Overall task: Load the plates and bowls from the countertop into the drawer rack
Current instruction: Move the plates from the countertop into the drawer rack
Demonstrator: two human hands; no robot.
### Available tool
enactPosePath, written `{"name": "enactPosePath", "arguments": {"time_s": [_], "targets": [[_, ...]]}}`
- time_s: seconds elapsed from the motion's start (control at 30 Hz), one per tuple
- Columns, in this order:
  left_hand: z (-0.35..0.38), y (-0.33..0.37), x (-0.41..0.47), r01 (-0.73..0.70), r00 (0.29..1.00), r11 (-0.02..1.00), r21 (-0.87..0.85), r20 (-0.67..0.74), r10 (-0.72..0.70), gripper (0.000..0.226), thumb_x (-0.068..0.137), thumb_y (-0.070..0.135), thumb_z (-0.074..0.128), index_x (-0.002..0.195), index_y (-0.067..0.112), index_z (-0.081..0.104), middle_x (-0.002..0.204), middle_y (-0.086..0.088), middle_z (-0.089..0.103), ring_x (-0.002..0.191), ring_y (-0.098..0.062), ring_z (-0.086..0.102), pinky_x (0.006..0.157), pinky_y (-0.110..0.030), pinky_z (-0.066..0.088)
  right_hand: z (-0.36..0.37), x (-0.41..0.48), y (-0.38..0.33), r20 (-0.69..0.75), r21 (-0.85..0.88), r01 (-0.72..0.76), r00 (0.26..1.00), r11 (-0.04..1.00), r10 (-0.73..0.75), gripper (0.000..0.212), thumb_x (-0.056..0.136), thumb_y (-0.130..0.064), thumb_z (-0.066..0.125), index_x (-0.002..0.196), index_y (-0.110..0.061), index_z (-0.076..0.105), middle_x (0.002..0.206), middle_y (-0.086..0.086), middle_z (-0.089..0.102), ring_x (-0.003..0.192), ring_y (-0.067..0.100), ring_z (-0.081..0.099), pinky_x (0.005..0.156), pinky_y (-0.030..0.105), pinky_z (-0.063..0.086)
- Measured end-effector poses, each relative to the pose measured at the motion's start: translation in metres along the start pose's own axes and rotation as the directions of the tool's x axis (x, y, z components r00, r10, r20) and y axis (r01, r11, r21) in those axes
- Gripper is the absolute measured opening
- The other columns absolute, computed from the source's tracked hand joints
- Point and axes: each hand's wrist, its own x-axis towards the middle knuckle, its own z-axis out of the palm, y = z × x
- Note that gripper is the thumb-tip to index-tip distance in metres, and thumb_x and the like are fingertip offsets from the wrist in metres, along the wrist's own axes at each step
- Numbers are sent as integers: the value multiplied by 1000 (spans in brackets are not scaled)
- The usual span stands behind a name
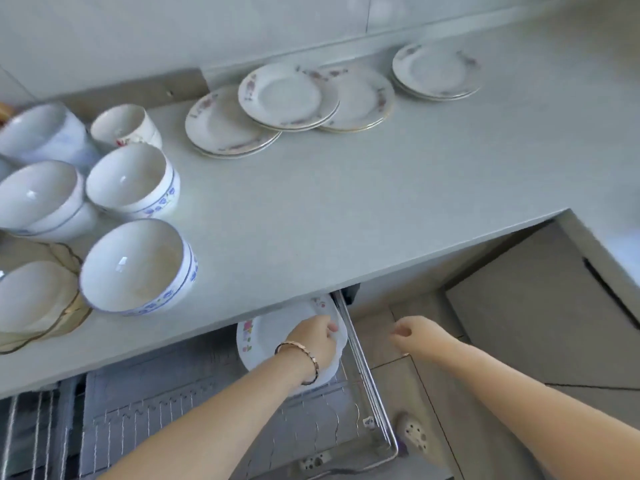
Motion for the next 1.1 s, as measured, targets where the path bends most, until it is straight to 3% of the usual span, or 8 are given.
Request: {"name": "enactPosePath", "arguments": {"time_s": [0.1, 0.33, 0.43, 0.63, 0.77, 0.87, 0.93, 1.1], "targets": [[2, 75, 0, -98, 995, 995, 8, -32, 99, 34, 92, 11, 38, 120, 15, 58, 123, -6, 62, 110, -25, 61, 85, -25, 46, -65, -32, 29, -133, 30, 23, 991, 999, -19, 37, 93, -21, 48, 128, -13, 55, 132, 5, 58, 119, 19, 54, 102, 29, 41], [74, 265, 16, -226, 970, 970, -91, 69, 232, 30, 88, 9, 41, 110, 16, 62, 99, -3, 68, 84, -21, 66, 80, -27, 52, -207, -67, 158, -387, 151, 12, 921, 988, 48, 30, 92, -20, 49, 119, -15, 62, 110, 3, 65, 92, 16, 56, 83, 23, 44], [113, 342, 28, -205, 968, 962, -180, 111, 227, 32, 89, 7, 38, 110, 14, 61, 86, 1, 64, 72, -14, 62, 60, -18, 48, -265, -71, 225, -475, 128, -8, 877, 992, 69, 30, 92, -17, 46, 117, -16, 63, 113, 3, 65, 89, 18, 57, 72, 21, 44], [188, 460, 57, -42, 964, 966, -257, 242, 106, 46, 89, 5, 36, 135, 12, 38, 70, -1, 54, 68, -21, 58, 61, -24, 45, -356, -75, 360, -558, 58, -142, 816, 988, 150, 35, 93, -15, 43, 126, -19, 56, 129, 4, 54, 112, 22, 53, 94, 27, 40], [224, 516, 79, 31, 973, 944, -329, 227, 47, 57, 89, 8, 39, 143, 16, 22, 92, -10, 58, 64, -18, 59, 51, -23, 41, -386, -71, 429, -603, 86, -286, 748, 954, 279, 45, 91, -15, 44, 136, -18, 45, 141, 8, 39, 132, 27, 36, 105, 35, 33], [251, 536, 89, 85, 970, 920, -383, 241, 10, 35, 90, 14, 43, 123, 22, 38, 108, -10, 60, 68, -18, 62, 57, -26, 46, -388, -66, 463, -528, 223, -384, 725, 896, 442, 50, 90, -13, 44, 140, -16, 38, 137, 12, 44, 125, 30, 43, 95, 36, 40], [264, 539, 95, 108, 972, 912, -397, 236, -13, 14, 88, 15, 43, 94, 28, 43, 113, -10, 62, 91, -31, 67, 73, -35, 54, -383, -59, 479, -426, 338, -403, 740, 850, 520, 40, 89, -12, 43, 129, -11, 48, 116, 13, 58, 99, 29, 55, 70, 29, 44], [279, 530, 111, 112, 980, 869, -482, 197, -17, 26, 81, 6, 45, 76, 32, 44, 113, -11, 63, 106, -37, 63, 92, -51, 52, -376, -50, 492, -348, 546, -279, 782, 790, 517, 29, 88, -7, 39, 111, -5, 58, 92, 15, 64, 76, 31, 63, 56, 24, 42]]}}
